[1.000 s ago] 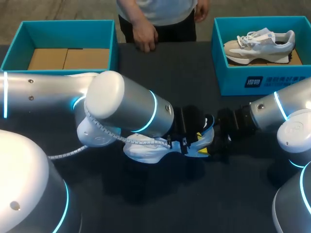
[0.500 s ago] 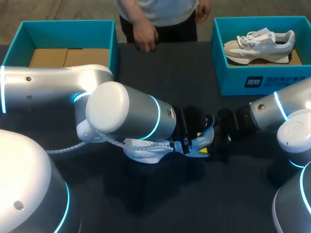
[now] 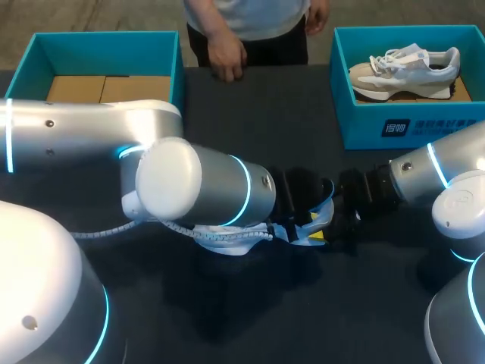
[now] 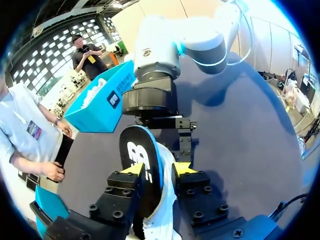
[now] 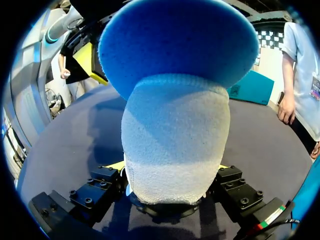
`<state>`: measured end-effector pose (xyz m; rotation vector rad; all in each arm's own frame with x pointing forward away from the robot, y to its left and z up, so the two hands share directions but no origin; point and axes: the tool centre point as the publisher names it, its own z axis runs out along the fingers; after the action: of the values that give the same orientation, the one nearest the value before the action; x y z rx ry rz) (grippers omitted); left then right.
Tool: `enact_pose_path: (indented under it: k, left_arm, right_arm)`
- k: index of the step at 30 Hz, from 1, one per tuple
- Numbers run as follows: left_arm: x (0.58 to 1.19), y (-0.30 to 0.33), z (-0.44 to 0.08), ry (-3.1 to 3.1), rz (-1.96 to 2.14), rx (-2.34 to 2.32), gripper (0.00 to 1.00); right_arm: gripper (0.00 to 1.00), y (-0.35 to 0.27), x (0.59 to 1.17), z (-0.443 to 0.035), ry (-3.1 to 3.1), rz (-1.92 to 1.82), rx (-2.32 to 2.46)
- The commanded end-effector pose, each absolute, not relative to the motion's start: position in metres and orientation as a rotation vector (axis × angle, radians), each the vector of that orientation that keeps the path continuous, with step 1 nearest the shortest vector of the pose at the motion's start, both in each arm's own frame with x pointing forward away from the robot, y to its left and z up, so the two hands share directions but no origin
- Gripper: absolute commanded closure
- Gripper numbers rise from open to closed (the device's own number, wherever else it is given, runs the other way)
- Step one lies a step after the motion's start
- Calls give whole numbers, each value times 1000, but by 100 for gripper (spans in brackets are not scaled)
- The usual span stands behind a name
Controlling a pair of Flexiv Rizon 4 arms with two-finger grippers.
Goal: Take the shoe out of the shoebox, open the shoe tongue, remove and reinsert the insole, then place the shoe into the shoebox
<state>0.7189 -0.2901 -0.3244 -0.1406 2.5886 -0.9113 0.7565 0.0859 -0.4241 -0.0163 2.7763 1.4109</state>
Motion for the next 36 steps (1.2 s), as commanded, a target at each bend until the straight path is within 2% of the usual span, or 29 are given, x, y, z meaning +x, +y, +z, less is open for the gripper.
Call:
enact_pose_path:
  k: [1, 16, 36]
  left_arm:
    - [719, -296, -333, 2550, -926, -154, 65]
    - [728, -304, -339, 2525, -969, -202, 67]
    - [739, -299, -347, 2502, -979, -246, 75]
  right_arm:
    - [100, 90, 757, -429, 2779, 1407, -16]
    - [100, 90, 757, -429, 2779, 1407, -16]
    - [100, 90, 757, -429, 2779, 1407, -16]
